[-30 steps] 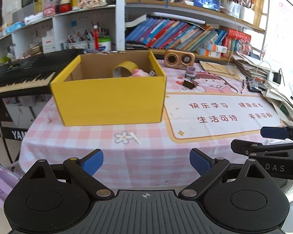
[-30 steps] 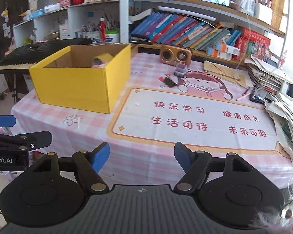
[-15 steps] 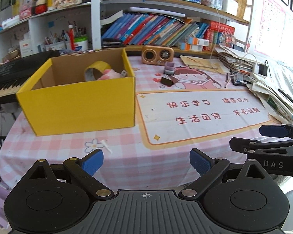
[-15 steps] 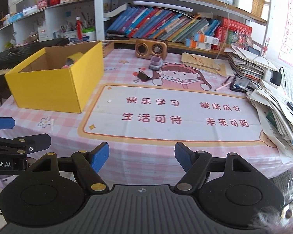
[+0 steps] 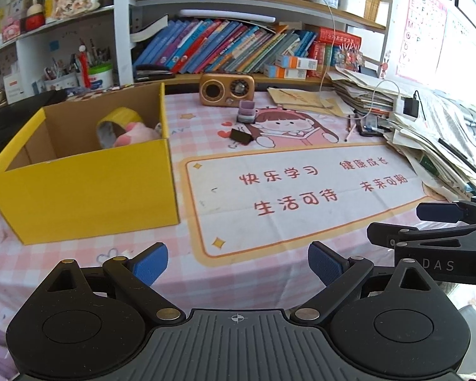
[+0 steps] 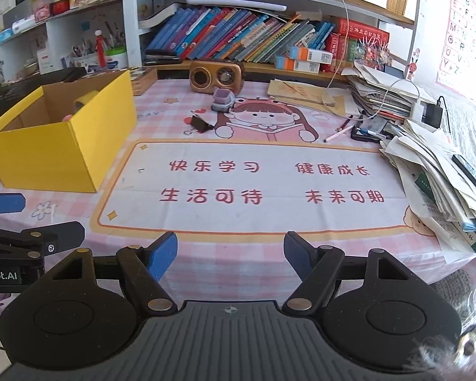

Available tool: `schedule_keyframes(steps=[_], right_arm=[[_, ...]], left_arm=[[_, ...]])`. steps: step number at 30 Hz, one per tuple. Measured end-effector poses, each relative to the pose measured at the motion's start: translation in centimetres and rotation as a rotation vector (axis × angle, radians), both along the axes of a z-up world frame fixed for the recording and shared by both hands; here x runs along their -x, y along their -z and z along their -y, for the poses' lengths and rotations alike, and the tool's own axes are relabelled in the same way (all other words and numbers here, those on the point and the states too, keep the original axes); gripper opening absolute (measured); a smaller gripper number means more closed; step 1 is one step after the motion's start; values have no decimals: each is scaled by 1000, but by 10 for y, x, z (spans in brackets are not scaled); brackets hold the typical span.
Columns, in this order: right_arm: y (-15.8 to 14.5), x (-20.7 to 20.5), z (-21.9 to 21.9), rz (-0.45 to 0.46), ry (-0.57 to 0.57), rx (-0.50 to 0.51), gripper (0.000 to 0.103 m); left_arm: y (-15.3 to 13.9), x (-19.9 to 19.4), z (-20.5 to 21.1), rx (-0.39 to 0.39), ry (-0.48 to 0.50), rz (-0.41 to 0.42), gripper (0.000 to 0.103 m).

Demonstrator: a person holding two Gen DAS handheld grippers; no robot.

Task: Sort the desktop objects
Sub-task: 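Withdraw both open tools from the yellow box back over the desk, then move the left tool to the black binder clip while the right tool approaches the toy car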

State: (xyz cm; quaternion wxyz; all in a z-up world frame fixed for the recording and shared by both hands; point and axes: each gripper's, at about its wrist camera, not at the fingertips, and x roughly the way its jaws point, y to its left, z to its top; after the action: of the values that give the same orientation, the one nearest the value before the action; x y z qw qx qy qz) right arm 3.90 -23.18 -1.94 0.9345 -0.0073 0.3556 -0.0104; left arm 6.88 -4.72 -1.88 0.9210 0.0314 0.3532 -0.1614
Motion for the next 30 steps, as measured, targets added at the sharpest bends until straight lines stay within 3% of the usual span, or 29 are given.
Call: schedule_keyframes(steps=[16,30], right_arm=[[11,-54,57,-51,-21,-22,72],[8,-136,109,-31,-124,-64,71]], left_arm=[[8,-46,57,-9,-10,-42,97],[4,-101,97,-16,-134,-26,97]])
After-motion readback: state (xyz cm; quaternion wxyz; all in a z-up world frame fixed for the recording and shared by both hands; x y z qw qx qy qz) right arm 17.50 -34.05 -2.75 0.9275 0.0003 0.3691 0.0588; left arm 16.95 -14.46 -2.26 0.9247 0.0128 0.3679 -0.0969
